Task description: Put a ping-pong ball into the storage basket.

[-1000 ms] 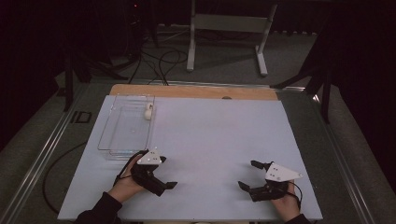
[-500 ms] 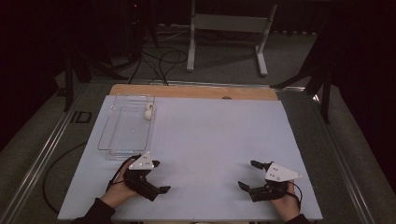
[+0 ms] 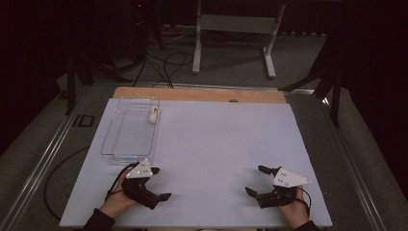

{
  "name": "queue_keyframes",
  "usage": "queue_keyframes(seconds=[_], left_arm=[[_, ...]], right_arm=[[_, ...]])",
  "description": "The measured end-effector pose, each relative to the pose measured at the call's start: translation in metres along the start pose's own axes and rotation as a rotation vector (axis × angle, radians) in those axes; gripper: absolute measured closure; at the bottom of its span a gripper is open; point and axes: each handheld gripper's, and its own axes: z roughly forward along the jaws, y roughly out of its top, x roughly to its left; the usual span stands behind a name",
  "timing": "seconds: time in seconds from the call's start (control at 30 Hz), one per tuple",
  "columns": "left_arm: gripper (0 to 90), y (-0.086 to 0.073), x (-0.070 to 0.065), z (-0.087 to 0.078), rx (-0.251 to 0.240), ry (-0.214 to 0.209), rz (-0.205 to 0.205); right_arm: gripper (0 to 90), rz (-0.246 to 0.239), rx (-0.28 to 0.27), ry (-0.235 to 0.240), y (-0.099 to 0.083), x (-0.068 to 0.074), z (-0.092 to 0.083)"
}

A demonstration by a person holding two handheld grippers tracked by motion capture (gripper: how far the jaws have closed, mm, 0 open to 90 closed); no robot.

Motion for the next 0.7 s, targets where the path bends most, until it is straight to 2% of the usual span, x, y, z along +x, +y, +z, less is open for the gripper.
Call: queue_keyframes(seconds=[0.57, 0.7], left_arm=[[0.5, -0.0018, -0.0039, 0.0013, -0.018, 0.018, 0.005], [0.5, -0.0013, -0.0041, 0.002, -0.035, 0.03, -0.001]], right_arm=[[9.5, -0.002, -0.004, 0.004, -0.0005, -0.0006, 0.0001], [9.5, 0.0, -0.005, 0.003, -0.0005, -0.0006, -0.0002]])
